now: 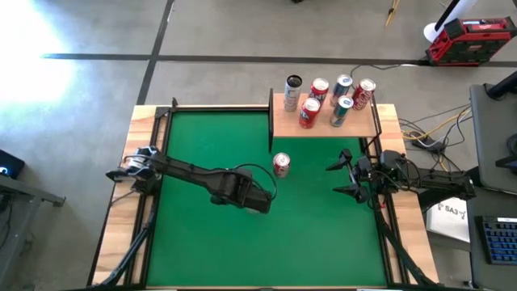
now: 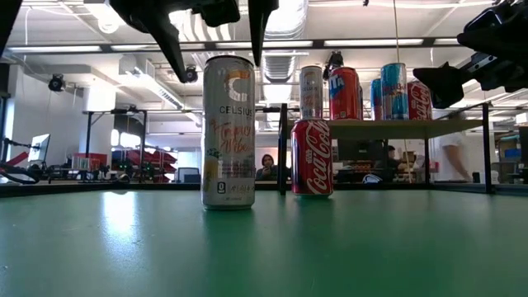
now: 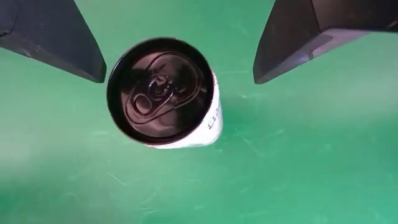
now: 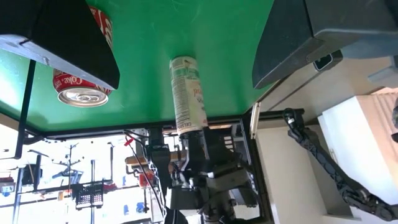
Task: Place canned beverage on shelf
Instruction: Move the white-yellow soda can to the center of the table
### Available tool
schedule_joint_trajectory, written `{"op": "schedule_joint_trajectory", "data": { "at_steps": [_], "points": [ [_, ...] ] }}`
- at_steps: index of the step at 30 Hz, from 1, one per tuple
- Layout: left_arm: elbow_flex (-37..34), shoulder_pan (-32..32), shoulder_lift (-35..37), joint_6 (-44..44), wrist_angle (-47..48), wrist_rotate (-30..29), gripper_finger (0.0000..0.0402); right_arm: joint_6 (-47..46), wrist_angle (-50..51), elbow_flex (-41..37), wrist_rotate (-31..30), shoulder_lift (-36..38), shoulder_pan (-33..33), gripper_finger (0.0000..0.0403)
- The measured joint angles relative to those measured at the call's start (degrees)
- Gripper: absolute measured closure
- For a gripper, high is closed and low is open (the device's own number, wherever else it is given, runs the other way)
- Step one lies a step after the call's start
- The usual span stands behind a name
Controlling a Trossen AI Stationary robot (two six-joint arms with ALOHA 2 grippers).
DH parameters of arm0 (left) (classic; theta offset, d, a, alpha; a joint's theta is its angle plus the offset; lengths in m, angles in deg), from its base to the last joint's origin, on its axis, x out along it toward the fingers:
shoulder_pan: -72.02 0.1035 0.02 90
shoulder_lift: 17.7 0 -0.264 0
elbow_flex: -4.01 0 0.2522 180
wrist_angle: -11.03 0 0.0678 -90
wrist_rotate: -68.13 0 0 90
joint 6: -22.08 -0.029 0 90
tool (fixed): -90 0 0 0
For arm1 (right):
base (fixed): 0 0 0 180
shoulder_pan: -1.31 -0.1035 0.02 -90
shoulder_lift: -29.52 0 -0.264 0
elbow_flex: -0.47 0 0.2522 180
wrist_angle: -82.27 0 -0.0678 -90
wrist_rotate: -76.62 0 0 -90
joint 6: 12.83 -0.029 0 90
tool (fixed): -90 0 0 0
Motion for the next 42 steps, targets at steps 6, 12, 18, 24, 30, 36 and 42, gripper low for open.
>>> {"op": "schedule_joint_trajectory", "data": {
  "at_steps": [6, 12, 18, 24, 30, 36, 42],
  "points": [
    [-0.14, 0.02, -0.79, 11.22, -0.58, 2.86, 0.0011, 0.02, 0.00, 0.02, 0.00, 0.00, 0.00, 0.0044],
    [-0.02, 0.97, -2.21, 20.46, -1.05, 2.90, 0.0003, 0.01, 0.01, 0.02, -0.01, 0.00, -0.01, 0.0044],
    [0.02, 2.58, -4.23, 25.73, -1.14, 3.95, 0.0003, 0.02, 0.00, 0.01, 0.00, 0.00, -0.01, 0.0044],
    [2.22, 2.86, -7.39, 25.60, 0.93, 4.57, 0.0031, 0.01, 0.01, 0.00, -0.01, 0.00, -0.02, 0.0044],
    [12.13, 2.84, -13.19, 22.00, 10.19, 4.57, 0.0135, 0.01, 0.00, 0.01, 0.00, 0.00, -0.02, 0.0044],
    [26.08, 2.51, -21.11, 15.55, 15.11, 3.86, 0.0170, 0.00, 0.00, 0.00, 0.00, 0.00, -0.02, 0.0044],
    [27.47, 2.78, -22.17, 9.56, 11.01, 1.82, 0.0170, 0.00, 0.00, 0.00, -0.02, 0.00, 0.00, 0.0044]
  ]
}}
